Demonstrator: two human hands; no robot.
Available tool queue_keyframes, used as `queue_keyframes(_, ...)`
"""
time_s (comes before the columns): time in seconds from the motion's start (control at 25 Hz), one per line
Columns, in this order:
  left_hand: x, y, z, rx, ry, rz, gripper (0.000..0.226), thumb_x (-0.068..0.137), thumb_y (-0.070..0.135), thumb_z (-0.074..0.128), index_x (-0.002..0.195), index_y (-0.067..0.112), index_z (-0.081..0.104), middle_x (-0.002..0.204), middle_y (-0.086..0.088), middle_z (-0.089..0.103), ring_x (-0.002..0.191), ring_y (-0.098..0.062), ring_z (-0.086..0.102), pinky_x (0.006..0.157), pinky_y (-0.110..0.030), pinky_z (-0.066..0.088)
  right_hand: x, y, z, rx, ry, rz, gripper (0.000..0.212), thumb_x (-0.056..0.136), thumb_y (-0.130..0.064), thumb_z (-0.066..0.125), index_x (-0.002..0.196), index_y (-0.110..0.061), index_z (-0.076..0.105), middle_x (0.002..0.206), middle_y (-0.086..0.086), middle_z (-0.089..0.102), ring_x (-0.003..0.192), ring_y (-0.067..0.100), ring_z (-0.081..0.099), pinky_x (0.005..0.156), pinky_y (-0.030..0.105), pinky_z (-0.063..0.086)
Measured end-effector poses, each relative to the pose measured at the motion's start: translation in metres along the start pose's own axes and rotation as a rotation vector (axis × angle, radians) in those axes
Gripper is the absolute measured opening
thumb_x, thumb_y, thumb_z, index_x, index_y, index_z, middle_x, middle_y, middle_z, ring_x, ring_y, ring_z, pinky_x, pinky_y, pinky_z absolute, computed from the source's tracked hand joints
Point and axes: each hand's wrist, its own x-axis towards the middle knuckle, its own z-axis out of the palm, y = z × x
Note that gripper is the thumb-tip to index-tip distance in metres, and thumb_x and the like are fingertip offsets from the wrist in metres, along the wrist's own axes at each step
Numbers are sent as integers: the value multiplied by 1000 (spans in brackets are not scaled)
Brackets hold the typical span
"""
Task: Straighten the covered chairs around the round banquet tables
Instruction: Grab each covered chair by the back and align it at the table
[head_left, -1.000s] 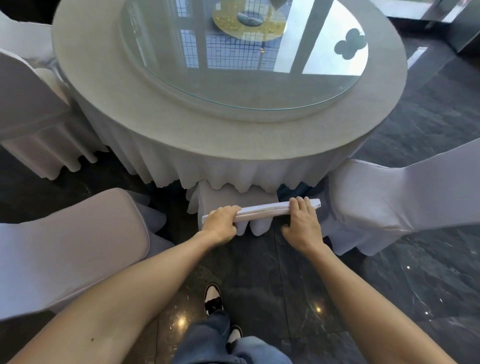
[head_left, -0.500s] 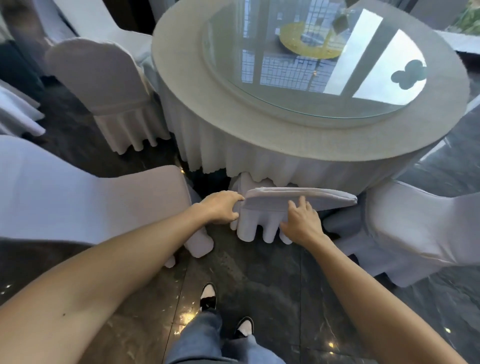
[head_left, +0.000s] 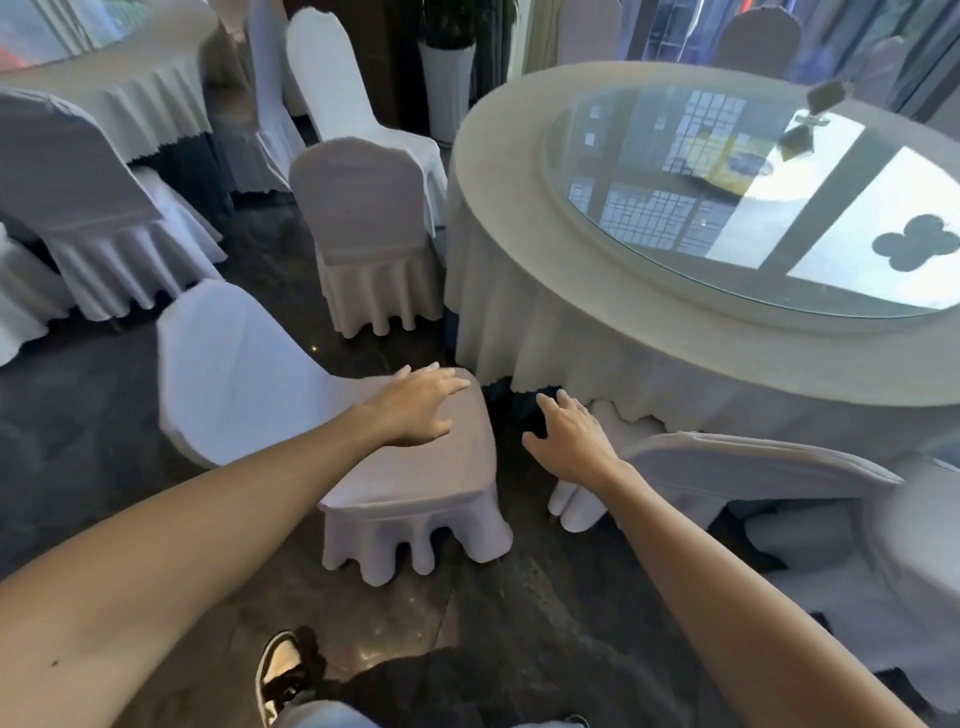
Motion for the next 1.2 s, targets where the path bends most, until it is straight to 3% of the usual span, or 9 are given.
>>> queue_keyframes(0.24,-38,-186,-34,125,104,128,75,91,36,64,155,28,26,162,-3,23,151,-25,14,120,-53,14,51,-196,56,149,193,71,80,93,-39,58,153,-13,13,161,18,9,145,35,20,116,48,27)
queue_keyframes(0.4,-65,-290,-60,139,26,138,75,91,33,64,155,26,26,163,-5,20,151,-27,12,119,-53,15,72,-306,79,197,238,146,82,92,-40,59,154,-15,10,162,16,6,146,35,20,117,48,28)
queue_keyframes(0.52,-65,-345,-71,154,-34,137,78,88,14,59,156,25,22,164,-7,15,151,-27,7,120,-53,14,93,-361,84,221,276,169,82,93,-39,61,154,-14,11,162,14,7,147,33,18,117,46,27)
queue_keyframes(0.64,-60,-391,-71,245,-122,131,91,81,-4,56,157,24,15,165,-7,4,152,-27,-4,121,-54,8,119,-403,99,301,266,156,85,91,-42,62,153,-15,12,162,10,11,146,30,22,116,43,29)
queue_keyframes(0.8,-55,-452,-51,423,-272,158,93,84,13,67,157,27,11,165,-8,-2,151,-31,-9,118,-60,5,141,-449,139,460,89,140,86,87,-56,60,151,-21,13,158,1,19,140,24,31,113,42,35)
queue_keyframes(0.92,-50,-476,-36,445,-245,195,77,85,17,62,153,26,28,163,-4,15,152,-25,-3,119,-58,4,146,-481,182,484,-139,155,97,80,-70,56,152,-20,14,158,1,23,140,24,32,111,44,36)
queue_keyframes(1.0,-46,-480,-27,461,-170,240,63,85,19,57,146,27,43,153,3,36,151,-22,11,120,-55,-3,142,-497,212,400,-229,146,99,77,-69,58,150,-17,16,151,4,32,133,26,40,103,46,43)
queue_keyframes(1.12,-39,-487,-18,455,-99,312,49,82,15,55,128,30,64,125,7,60,137,-20,37,119,-47,-15,144,-503,238,332,-146,146,59,80,-38,62,126,-18,31,120,3,50,106,30,53,75,44,49)
queue_keyframes(1.2,-35,-487,-18,468,-14,366,43,75,12,57,110,30,73,97,6,65,114,-19,54,120,-49,-12,151,-499,236,312,-99,177,38,77,-25,58,106,-19,34,105,4,55,91,33,56,67,43,46)
